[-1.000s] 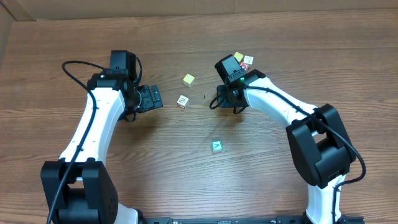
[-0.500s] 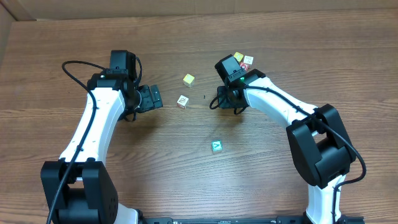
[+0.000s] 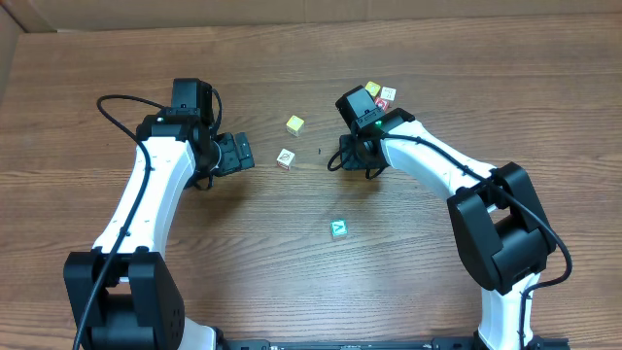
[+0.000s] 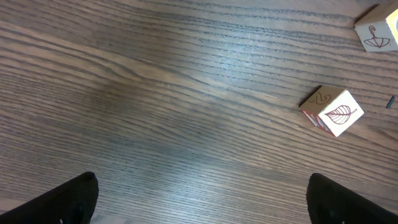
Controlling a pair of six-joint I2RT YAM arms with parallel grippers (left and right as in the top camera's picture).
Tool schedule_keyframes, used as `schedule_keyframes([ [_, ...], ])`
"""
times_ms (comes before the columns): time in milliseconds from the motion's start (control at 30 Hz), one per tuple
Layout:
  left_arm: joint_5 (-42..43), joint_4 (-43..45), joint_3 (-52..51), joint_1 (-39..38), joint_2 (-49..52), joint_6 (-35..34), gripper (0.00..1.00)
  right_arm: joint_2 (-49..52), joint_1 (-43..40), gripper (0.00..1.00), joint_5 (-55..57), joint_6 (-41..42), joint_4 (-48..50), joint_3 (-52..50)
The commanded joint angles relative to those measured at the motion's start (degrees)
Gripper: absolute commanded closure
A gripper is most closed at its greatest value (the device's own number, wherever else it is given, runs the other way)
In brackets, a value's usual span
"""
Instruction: Flip 3 blocks
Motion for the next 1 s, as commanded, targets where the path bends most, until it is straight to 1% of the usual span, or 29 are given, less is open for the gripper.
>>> schedule_keyframes([
  [0, -0.61, 0.04, 0.79, -0.02, 0.20, -0.81, 0.00, -0.24, 0.17, 0.67, 0.48, 0.09, 0.44, 0.98],
  [67, -0.61, 0.04, 0.79, -0.02, 0.20, -0.81, 0.00, -0.24, 0.17, 0.70, 0.48, 0.09, 0.37, 0.98],
  [200, -0.61, 0.04, 0.79, -0.02, 0.20, -0.81, 0.01, -0.98, 0.17, 0.71, 0.48, 0.09, 0.15, 0.98],
  [367, -0.61, 0.04, 0.79, -0.02, 0.20, -0.81, 0.00, -2.38, 0.17, 0.71, 0.48, 0.09, -0.72, 0.98],
  [967, -0.61, 0.04, 0.81, -0.02, 0.20, -0.81, 0.00, -2.51, 0.17, 0.72, 0.46, 0.09, -2.91, 0.98],
])
